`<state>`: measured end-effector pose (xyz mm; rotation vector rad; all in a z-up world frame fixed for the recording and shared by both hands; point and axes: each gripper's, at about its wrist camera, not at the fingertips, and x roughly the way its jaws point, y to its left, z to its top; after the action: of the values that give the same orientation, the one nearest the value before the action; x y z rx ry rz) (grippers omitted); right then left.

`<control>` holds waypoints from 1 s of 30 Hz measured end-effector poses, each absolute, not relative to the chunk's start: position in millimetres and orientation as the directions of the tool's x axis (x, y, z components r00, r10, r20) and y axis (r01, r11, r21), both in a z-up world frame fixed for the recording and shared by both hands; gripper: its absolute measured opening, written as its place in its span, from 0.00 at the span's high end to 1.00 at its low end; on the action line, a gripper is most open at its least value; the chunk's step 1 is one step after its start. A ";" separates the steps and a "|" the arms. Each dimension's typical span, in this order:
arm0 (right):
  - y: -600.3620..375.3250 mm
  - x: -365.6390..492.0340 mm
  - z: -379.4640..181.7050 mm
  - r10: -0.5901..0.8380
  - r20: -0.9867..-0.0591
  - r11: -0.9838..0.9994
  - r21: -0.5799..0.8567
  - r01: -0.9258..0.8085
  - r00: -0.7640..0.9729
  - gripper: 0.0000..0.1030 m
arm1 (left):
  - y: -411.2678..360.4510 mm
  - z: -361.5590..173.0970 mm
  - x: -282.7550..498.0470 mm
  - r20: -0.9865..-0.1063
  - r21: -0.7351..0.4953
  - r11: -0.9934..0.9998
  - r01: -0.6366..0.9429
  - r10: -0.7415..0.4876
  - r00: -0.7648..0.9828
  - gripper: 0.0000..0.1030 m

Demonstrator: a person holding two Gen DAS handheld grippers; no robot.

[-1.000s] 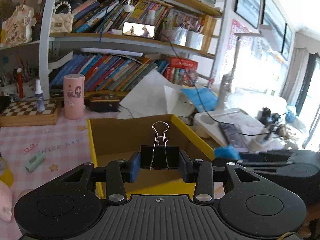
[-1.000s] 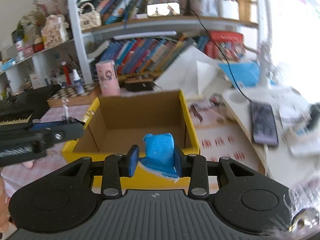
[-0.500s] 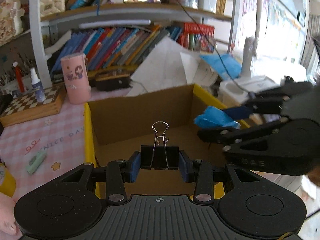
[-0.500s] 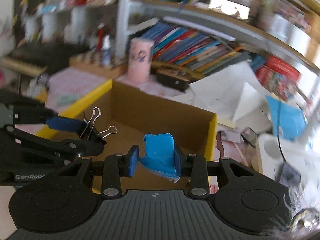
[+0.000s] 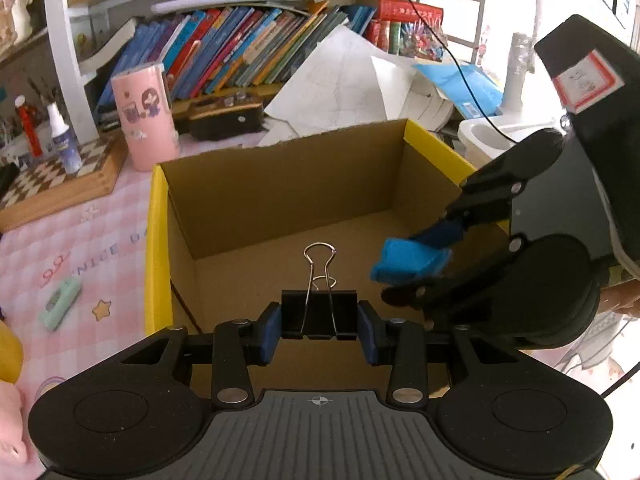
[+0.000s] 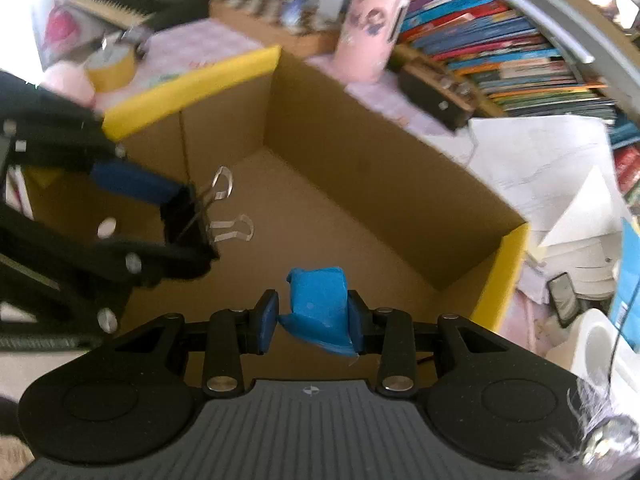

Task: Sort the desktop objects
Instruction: 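Open both tools to drop the clip and sponge into the box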

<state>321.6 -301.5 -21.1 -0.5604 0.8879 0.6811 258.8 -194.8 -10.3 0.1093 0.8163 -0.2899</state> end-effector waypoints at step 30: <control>-333.7 304.5 15.6 0.409 -0.695 0.797 -0.043 -0.603 0.591 0.50 | -175.9 24.0 230.8 -0.609 -0.080 0.971 0.227 -0.228 0.760 0.42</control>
<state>304.5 -333.7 15.6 -0.2881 0.7278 0.5982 230.8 -175.9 24.0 -0.0011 0.6627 -0.2478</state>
